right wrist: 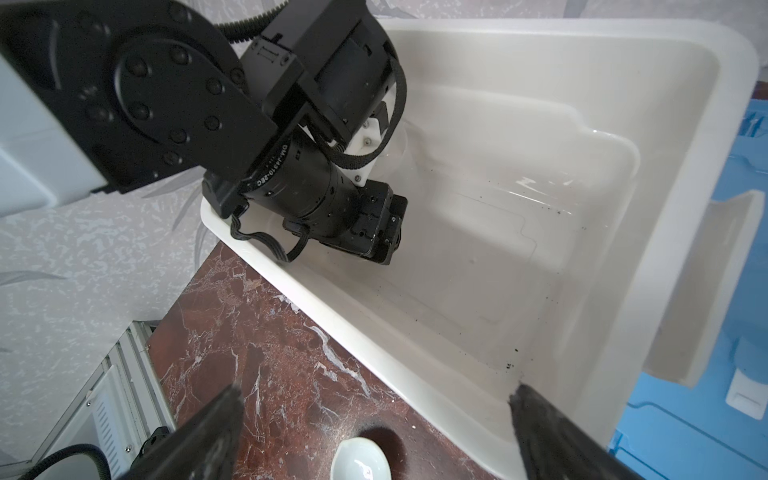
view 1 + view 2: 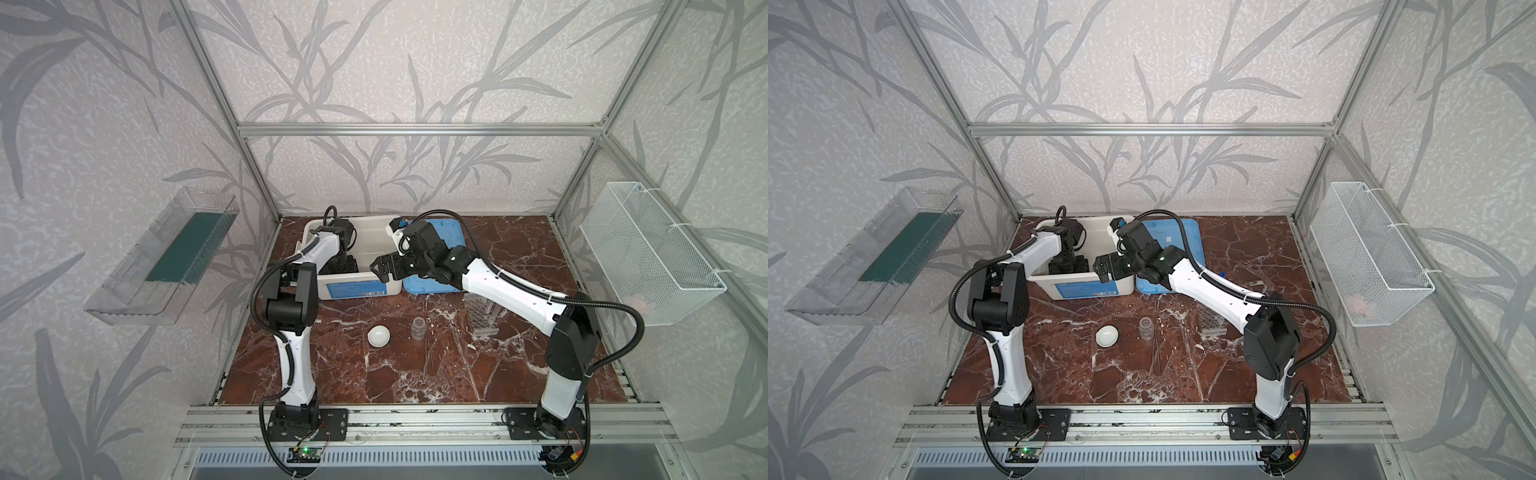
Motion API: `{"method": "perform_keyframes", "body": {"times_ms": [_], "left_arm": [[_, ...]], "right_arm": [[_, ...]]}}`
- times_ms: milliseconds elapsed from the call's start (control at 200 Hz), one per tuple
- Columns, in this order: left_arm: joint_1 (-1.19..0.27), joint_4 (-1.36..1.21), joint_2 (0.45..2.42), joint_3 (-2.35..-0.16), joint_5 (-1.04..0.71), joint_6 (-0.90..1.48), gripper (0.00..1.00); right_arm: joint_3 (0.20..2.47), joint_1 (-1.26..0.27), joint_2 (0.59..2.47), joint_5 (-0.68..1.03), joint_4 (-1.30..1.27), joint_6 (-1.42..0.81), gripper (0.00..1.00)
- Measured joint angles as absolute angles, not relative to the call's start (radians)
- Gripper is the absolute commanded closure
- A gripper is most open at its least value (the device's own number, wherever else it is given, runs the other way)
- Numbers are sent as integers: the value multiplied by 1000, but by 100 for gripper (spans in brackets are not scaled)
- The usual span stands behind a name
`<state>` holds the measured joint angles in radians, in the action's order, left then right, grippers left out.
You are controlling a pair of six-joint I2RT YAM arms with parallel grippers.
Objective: Organize the chemistry lab equipment
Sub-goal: 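Open the left gripper to release the flask and raise it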
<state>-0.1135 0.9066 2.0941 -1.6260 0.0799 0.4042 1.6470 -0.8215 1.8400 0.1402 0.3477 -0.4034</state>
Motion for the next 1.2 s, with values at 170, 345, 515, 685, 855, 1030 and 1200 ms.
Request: {"method": "perform_keyframes", "body": {"times_ms": [170,345,515,685,855,1030,1200], "left_arm": [[-113,897,2094,-1626,82,405,16],[-113,892,2093,-1625,93,405,6],[-113,899,2067,-1625,93,404,1],[-113,924,1991,-1629,89,404,1],[-118,973,1869,-1679,72,402,1],[-126,1013,1727,-1736,-13,402,1],[-173,1049,1596,-1736,-102,392,1]], "right_arm": [[1629,-822,1840,140,341,-404,2],[1625,-821,1839,140,341,-404,2],[1622,-821,1826,140,341,-405,2],[1594,-821,1766,139,344,-411,1],[1607,-821,1678,144,400,-384,1],[1604,-821,1613,150,466,-342,1],[1446,-823,1472,141,488,-314,1]]}}
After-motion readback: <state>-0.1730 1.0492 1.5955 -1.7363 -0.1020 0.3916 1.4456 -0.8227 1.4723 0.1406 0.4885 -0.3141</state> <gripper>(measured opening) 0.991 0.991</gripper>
